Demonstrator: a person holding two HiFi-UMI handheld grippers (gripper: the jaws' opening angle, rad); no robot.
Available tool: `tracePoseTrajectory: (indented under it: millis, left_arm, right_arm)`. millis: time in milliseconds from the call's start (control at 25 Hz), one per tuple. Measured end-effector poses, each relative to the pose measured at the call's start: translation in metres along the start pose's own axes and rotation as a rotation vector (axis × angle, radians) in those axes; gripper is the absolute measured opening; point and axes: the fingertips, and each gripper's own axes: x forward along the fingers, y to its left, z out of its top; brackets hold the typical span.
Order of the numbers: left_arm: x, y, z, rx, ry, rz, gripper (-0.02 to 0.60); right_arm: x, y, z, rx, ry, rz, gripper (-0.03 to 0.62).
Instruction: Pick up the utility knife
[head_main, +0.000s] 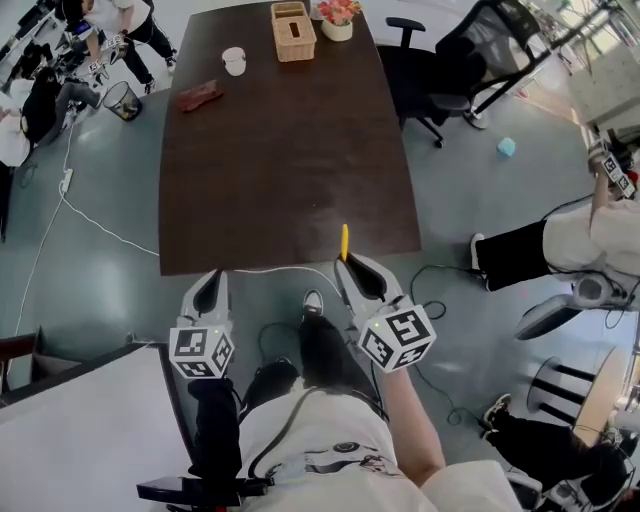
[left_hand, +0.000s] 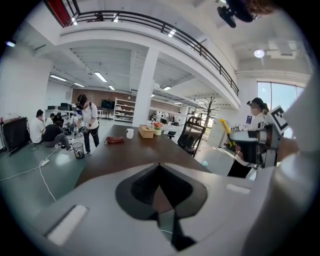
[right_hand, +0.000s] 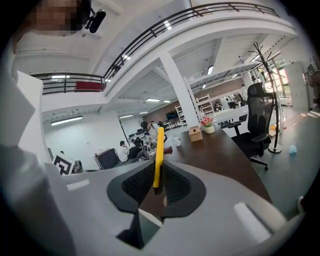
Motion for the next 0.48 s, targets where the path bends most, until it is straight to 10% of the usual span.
tracePoseTrajectory:
  millis: [480]
  left_arm:
    - [-0.136, -0.031, -0.053, 0.028, -0.061, -0.068, 0.000]
  right_arm:
    - [-0.092, 0.118, -0.065, -0.037, -0.115, -0.046, 0.051]
